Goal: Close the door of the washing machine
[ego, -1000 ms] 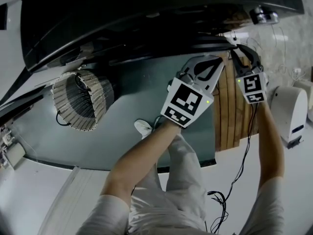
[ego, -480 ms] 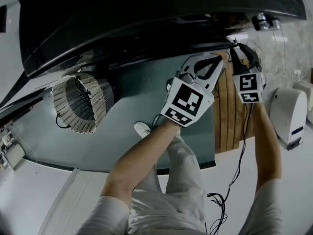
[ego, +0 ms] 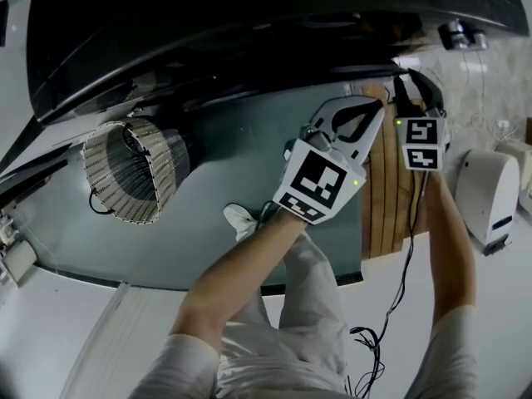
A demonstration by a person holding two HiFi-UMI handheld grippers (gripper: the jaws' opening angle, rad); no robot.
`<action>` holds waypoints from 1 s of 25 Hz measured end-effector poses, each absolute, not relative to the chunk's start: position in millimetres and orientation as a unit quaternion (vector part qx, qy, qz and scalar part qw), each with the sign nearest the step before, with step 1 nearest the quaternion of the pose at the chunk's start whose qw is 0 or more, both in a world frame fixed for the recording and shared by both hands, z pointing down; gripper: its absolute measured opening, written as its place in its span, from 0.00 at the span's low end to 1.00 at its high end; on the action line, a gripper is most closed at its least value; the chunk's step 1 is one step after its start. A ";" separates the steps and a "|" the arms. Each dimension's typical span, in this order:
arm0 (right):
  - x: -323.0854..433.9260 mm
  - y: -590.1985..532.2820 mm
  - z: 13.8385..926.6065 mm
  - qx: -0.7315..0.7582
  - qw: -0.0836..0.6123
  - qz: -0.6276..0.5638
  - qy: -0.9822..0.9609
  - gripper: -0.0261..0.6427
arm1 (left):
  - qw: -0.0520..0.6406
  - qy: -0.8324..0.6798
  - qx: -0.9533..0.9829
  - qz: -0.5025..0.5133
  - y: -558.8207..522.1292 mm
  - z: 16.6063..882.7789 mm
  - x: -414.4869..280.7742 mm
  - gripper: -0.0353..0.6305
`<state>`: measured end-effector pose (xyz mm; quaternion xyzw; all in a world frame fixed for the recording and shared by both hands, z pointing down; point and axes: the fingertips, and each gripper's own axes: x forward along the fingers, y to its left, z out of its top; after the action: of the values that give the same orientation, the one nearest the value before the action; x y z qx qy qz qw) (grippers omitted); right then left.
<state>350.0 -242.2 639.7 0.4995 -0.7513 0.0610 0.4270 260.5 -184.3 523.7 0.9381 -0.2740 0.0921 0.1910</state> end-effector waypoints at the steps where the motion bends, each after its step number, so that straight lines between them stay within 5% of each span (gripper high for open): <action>1: 349.8 -244.5 639.9 0.502 0.426 0.064 -0.750 0.19 | 0.193 -0.276 0.937 0.092 -184.1 524.2 258.8 0.06; 15: 355.7 -239.8 638.5 0.549 0.377 0.065 -0.743 0.19 | 0.182 -0.291 0.933 0.103 -172.2 518.1 230.3 0.06; 25: 340.6 -152.7 601.9 0.572 0.299 0.091 -0.758 0.06 | 0.173 -0.297 0.934 0.101 -137.4 497.1 179.9 0.06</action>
<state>340.6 -152.7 601.9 0.5719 -0.7584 0.0909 0.2992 179.9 -137.4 497.1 0.9337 -0.2967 0.1009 0.1730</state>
